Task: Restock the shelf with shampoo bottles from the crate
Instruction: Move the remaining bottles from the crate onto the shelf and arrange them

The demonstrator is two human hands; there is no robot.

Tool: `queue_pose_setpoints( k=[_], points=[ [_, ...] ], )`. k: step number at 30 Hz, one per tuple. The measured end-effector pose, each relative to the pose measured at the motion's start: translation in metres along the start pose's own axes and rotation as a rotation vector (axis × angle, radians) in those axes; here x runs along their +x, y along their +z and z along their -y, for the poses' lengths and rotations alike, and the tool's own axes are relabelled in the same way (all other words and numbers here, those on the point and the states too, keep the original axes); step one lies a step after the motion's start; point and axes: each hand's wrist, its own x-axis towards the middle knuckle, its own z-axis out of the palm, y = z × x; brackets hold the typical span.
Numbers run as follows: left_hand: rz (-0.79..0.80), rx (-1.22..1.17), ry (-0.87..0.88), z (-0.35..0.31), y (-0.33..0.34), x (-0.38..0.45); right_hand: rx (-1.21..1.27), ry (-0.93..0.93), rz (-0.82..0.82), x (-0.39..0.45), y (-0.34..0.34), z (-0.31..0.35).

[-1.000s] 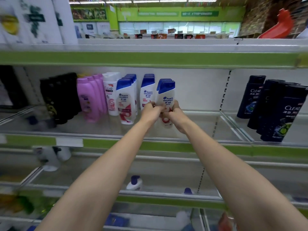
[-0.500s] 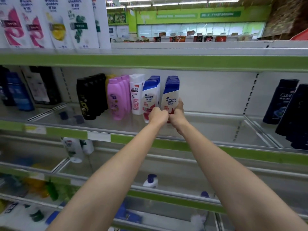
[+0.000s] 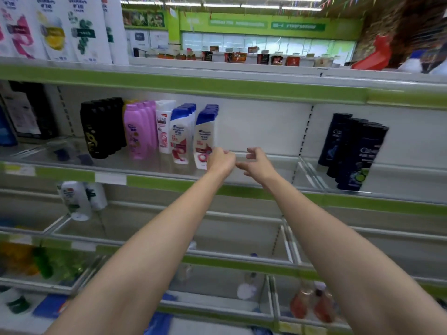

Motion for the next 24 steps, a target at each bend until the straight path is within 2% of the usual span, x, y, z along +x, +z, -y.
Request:
queue_pose_setpoints(
  k=[9,19,24],
  points=[
    [0.098,-0.123,0.028,-0.034,0.081,-0.066,0.022,0.016,-0.124,-0.060,-0.113,-0.024],
    [0.308,-0.154,0.113,-0.065,0.153,-0.060,0.035,0.065,-0.396,-0.069,-0.197,-0.063],
    [0.393,-0.194,0.107,-0.071,0.188,-0.053,0.041,0.074,-0.466,-0.059,-0.228,-0.081]
  ],
)
